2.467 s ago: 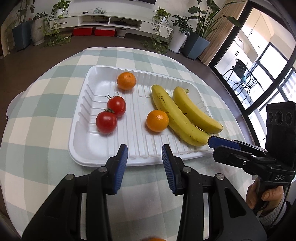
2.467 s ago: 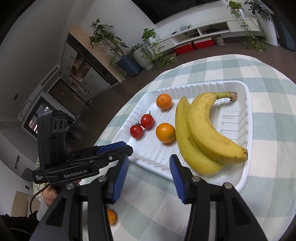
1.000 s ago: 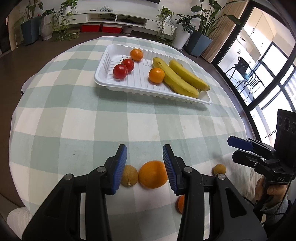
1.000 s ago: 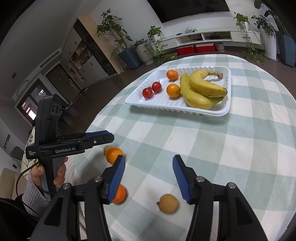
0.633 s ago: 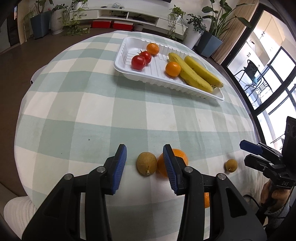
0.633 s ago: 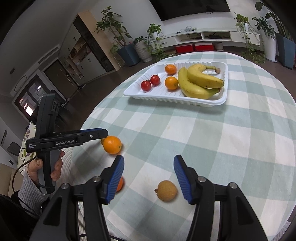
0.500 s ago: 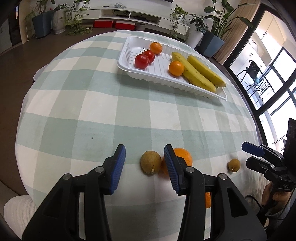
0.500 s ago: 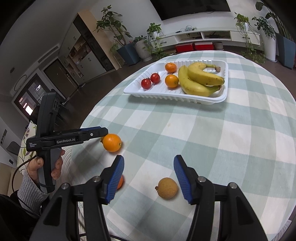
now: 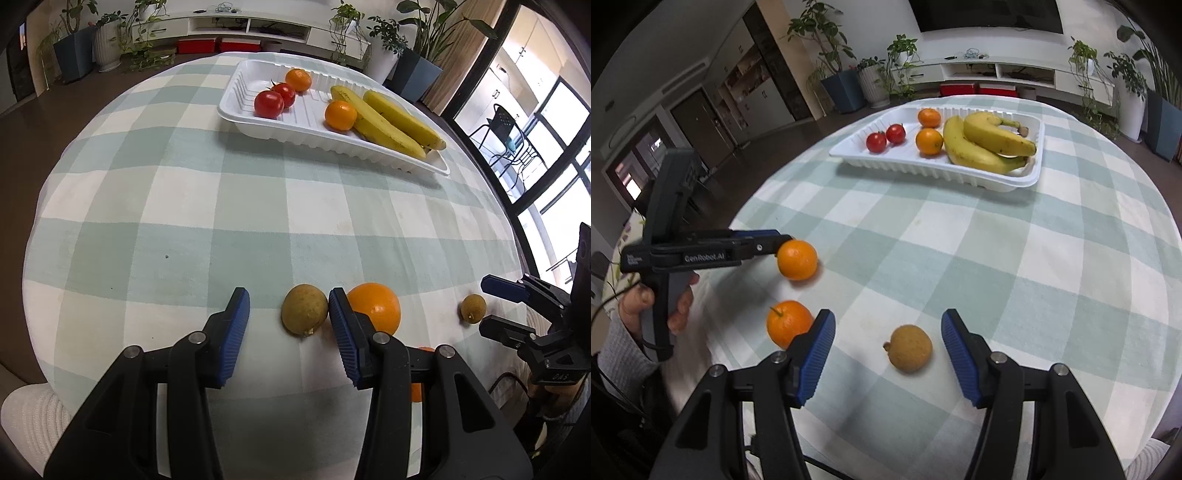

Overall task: Organize fruits
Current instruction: 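Grasp a brown kiwi with the left gripper while the right gripper grasps another kiwi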

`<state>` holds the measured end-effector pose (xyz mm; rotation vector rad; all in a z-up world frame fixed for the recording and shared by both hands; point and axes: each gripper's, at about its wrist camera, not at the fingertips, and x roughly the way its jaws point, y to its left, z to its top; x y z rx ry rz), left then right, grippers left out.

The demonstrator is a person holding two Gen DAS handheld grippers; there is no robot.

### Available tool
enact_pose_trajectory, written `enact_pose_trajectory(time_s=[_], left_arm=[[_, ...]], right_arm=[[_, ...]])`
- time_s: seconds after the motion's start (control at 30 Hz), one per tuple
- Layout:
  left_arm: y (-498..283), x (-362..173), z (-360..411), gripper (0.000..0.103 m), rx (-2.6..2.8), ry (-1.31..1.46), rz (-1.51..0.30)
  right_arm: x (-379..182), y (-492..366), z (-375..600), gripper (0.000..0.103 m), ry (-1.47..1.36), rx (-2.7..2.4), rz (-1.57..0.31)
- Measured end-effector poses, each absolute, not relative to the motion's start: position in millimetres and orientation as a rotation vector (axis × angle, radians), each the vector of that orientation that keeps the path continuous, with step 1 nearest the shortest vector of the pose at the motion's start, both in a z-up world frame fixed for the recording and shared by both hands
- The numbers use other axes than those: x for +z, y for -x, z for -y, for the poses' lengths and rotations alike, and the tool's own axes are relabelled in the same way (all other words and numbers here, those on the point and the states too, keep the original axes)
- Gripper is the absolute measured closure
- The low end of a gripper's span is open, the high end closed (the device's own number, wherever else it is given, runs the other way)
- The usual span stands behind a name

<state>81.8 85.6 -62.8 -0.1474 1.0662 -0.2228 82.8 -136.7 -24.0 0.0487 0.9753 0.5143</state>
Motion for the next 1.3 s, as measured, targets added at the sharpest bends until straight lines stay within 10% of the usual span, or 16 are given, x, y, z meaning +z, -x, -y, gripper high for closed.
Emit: enact_pose_trajectory(time_s=[0.53, 0.93, 1.3], left_arm=[[-82.2, -67.5, -68.0, 0.061, -0.251, 0.079, -1.059], [-82.4, -69.9, -64.9, 0.075, -0.322, 0.107, -1.048], [-84.8, -69.4, -70.8, 0.078, -0.355, 0.169, -1.048]], right_arm=[[-40.0, -80.8, 135.9, 0.041, 0.001, 0.495, -1.006], [-40.1, -82.2, 137.2, 0.071, -0.023, 0.522, -1.014], [-39.3, -86.5, 151.6, 0.071, -0.175, 0.566, -1.030]])
